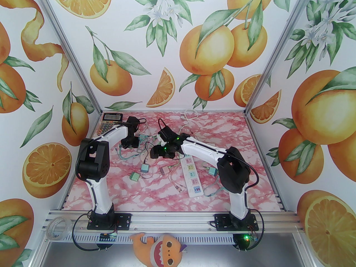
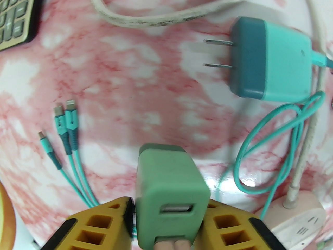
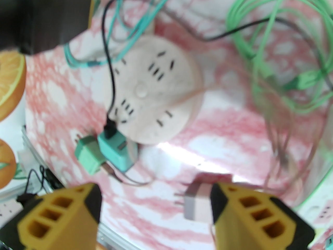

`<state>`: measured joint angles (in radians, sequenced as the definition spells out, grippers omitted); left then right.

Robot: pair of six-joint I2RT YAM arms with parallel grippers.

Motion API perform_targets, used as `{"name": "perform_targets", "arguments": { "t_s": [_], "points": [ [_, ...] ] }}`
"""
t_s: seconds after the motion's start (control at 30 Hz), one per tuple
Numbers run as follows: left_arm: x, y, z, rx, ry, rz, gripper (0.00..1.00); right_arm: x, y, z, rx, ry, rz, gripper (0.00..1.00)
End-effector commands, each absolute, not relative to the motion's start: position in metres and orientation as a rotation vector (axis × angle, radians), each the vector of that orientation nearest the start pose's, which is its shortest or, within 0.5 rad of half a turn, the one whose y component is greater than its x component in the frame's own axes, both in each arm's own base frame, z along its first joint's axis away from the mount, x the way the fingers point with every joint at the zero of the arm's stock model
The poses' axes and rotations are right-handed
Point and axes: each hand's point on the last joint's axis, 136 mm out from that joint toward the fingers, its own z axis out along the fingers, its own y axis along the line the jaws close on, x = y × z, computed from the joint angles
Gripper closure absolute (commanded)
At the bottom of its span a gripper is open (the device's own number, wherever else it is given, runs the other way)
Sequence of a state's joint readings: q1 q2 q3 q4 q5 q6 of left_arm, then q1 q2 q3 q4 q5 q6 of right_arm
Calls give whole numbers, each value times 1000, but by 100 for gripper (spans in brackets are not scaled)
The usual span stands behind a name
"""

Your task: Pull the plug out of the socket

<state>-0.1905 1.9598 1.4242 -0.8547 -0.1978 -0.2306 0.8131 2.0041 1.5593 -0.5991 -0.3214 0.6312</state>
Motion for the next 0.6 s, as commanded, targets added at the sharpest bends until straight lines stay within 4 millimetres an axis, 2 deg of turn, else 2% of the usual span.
{"name": "perform_targets", "arguments": {
  "t_s": [0.0, 0.13, 0.2, 0.27, 0.43, 0.57],
  "points": [
    [401, -49, 74, -110, 2861, 166, 43, 286, 426, 98, -452, 2788, 997, 26],
    [392, -48, 93, -125, 2835, 149, 28, 287, 438, 120, -495, 2719, 1070, 25],
    [387, -49, 105, -136, 2815, 125, 18, 294, 435, 132, -491, 2678, 1046, 24],
    [382, -49, 118, -149, 2794, 107, 14, 303, 426, 144, -461, 2641, 1015, 24],
    [372, -41, 154, -221, 2710, 56, 7, 333, 381, 172, -330, 2551, 891, 23],
    [368, -17, 192, -368, 2556, 45, 2, 357, 319, 192, -177, 2484, 682, 16]
  ]
}}
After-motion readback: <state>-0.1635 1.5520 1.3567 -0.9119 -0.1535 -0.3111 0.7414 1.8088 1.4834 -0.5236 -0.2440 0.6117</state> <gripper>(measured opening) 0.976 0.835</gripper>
